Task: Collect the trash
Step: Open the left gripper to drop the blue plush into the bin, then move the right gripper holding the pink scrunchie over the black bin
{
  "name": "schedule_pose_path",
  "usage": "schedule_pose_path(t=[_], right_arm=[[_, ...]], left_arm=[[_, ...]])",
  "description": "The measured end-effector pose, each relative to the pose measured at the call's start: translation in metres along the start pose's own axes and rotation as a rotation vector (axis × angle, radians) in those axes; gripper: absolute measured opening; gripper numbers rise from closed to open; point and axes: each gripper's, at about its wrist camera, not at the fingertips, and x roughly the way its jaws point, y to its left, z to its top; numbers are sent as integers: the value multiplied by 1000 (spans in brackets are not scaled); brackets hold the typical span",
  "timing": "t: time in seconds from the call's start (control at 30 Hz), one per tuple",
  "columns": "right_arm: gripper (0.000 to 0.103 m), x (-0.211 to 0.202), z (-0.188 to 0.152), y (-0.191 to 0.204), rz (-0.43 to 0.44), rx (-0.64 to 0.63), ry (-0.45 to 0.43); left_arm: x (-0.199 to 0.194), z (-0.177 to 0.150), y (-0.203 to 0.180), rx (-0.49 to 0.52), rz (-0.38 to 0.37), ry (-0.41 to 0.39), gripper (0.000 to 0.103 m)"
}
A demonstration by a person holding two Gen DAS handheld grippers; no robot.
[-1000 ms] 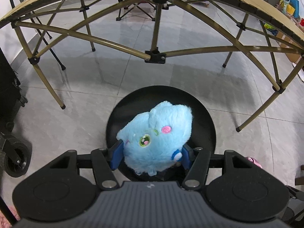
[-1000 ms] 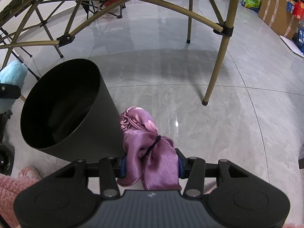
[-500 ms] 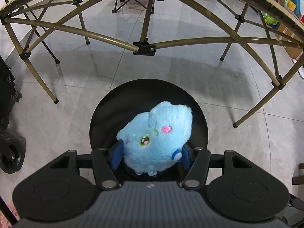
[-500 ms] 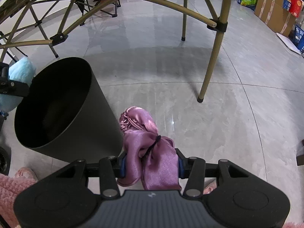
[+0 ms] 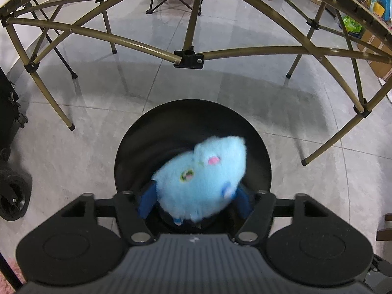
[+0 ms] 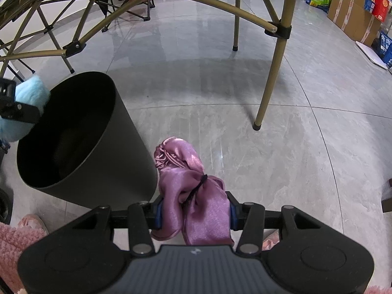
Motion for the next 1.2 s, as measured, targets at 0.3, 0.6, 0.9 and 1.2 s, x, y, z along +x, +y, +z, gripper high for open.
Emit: schedule_pose_path(t=[0.3, 0.6, 0.9, 1.2], right_arm=[[46, 0, 0, -1, 3, -1, 1], [46, 0, 0, -1, 4, -2, 2], [46, -5, -1, 1, 14, -10, -10], [46, -18, 1, 9, 35, -28, -42]], left_arm=[[-2, 0, -1, -1, 25, -2, 103], [0, -1, -1, -2, 33, 16, 103], [-2, -4, 0, 6, 38, 17, 103], [-11, -6, 6, 12, 47, -4, 103]])
